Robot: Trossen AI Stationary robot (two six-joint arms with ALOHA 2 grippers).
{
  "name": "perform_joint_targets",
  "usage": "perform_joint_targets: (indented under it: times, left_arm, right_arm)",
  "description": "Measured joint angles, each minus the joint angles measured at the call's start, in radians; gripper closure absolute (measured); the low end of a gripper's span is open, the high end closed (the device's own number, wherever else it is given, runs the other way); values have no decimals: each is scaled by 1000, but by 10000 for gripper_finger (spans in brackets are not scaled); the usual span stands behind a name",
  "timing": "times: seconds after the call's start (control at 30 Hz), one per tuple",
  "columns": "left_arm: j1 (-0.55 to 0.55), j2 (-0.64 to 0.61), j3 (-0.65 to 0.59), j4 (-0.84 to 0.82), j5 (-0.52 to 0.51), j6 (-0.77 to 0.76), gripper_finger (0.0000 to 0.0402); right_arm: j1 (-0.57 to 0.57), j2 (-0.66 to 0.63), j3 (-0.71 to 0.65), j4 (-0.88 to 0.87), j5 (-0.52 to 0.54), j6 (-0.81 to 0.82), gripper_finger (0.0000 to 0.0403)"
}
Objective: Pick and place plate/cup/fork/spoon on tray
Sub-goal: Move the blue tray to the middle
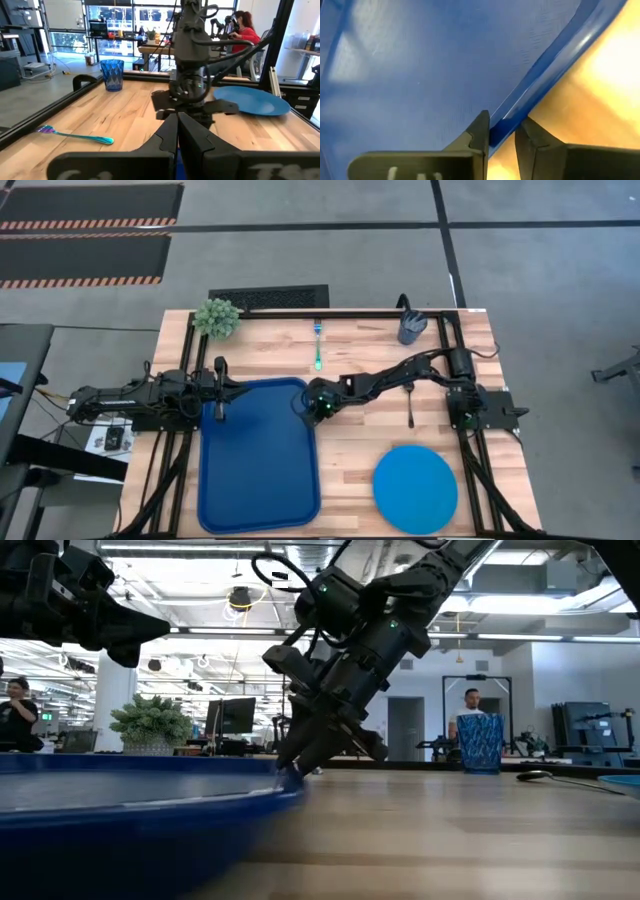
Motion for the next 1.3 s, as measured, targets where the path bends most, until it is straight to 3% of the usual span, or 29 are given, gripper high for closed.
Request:
perform_joint_targets:
  times: [0.43,0.67,0.87,1.3]
  left_arm:
    - [0,0,0,0,0,0,401]
    - [0,0,0,0,0,1,401]
    - [0,0,0,0,0,4,401]
    - [0,0,0,0,0,7,401]
  right_arm:
    - [-154,-182,0,-168,-78,-257,344]
    - [-257,-208,0,-208,-90,-341,355]
    - [-272,-201,1,-195,-130,-377,357]
    - [-285,-201,151,-206,-152,-735,360]
